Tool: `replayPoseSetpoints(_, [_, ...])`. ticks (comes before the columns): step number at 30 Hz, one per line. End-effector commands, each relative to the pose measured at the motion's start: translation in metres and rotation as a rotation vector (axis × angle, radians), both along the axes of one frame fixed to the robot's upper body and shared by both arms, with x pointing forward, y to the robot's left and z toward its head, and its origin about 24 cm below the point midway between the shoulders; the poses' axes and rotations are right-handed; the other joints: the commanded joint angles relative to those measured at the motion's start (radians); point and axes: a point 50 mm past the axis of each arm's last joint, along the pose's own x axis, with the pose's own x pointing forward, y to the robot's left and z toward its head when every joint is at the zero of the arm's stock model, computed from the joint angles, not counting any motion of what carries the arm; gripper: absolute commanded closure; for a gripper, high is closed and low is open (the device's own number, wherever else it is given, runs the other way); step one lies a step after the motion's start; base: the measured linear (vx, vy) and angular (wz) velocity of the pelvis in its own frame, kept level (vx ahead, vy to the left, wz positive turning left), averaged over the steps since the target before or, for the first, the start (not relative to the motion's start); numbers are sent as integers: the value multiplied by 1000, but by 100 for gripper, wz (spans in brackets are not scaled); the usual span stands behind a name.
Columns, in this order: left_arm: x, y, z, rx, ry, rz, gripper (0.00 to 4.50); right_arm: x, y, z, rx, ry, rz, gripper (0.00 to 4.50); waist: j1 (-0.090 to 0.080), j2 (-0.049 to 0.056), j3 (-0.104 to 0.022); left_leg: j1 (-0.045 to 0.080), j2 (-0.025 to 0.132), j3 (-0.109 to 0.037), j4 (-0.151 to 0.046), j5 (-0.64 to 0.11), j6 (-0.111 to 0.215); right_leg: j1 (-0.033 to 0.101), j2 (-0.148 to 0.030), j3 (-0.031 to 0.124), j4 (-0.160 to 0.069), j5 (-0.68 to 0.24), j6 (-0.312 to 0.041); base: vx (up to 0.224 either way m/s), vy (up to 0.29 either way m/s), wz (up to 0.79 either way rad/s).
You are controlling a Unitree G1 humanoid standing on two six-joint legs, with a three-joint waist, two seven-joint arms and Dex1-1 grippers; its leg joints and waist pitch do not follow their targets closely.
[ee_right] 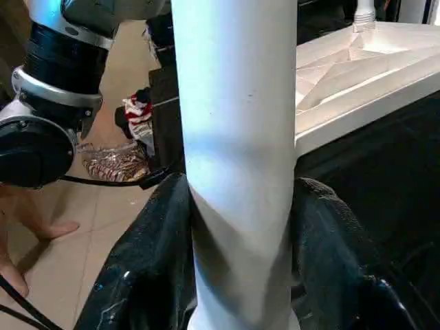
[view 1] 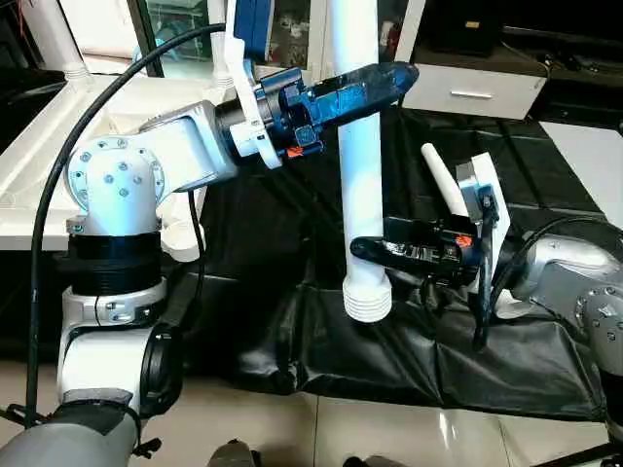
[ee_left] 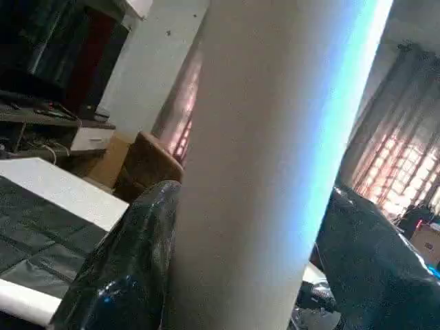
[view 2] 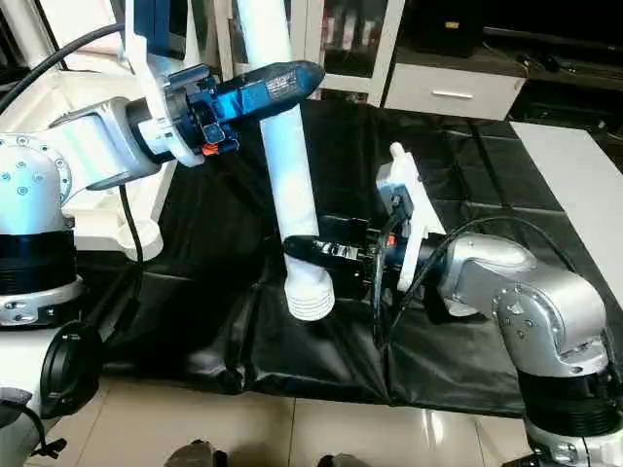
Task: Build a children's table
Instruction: Pick table leg
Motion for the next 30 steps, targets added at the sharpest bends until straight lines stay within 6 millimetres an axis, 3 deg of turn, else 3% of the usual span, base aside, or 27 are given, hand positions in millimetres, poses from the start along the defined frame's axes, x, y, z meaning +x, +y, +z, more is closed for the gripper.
replayPoseSetpoints(1, [-2, -1, 4, -2, -2, -15, 169, -1, 2, 5, 1, -17, 17, 269, 4, 2, -98, 3, 29, -1, -65, -139, 10, 65, -71, 41, -80, -343, -145, 0, 0, 0])
replayPoseSetpoints(8, [1, 0, 4, -11, 13, 12, 210, -1, 3, 6, 4, -16, 20, 269, 4, 4, -98, 3, 30, -1, -65, -142, 10, 65, -70, 41, -78, -324, -155, 0, 0, 0])
replayPoseSetpoints(10, [3, 1, 4, -23, 22, 27, 245, -2, 3, 6, 3, -16, 20, 270, 5, 3, -98, 4, 29, 0, -65, -143, 10, 65, -71, 40, -80, -338, -152, 0, 0, 0])
replayPoseSetpoints(18, [12, 4, 5, -35, 43, 110, 262, -1, 2, 6, -4, -28, 3, 270, 6, 3, -99, 3, 29, -1, -65, -138, 9, 65, -71, 39, -81, -348, -137, 0, 0, 0])
replayPoseSetpoints(19, [19, 5, 5, -17, 39, 188, 264, 2, 2, 6, -13, -47, -26, 200, 5, 3, -99, 2, 29, -1, -65, -138, 9, 65, -71, 40, -82, -346, -137, 0, 0, 0])
replayPoseSetpoints(22, [27, 5, 7, 17, 25, 302, 268, 9, 3, 6, -27, -92, -110, 198, 4, 3, -100, 4, 30, -2, -65, -144, 0, 63, -70, 38, -84, -361, -118, 0, 0, 0])
replayPoseSetpoints(24, [29, 3, 10, 14, 28, 349, 275, 13, 4, 6, -16, -112, -159, 172, 3, 0, -99, 3, 28, -2, -66, -144, -5, 65, -72, 39, -86, -371, -106, 0, 0, 0])
replayPoseSetpoints(30, [30, -3, 17, 10, 39, 423, 278, 24, 11, 11, 15, -115, -276, 119, 2, -1, -103, -1, 29, -1, -64, -106, -2, 66, -71, 40, -73, -295, -140, 0, 0, 0])
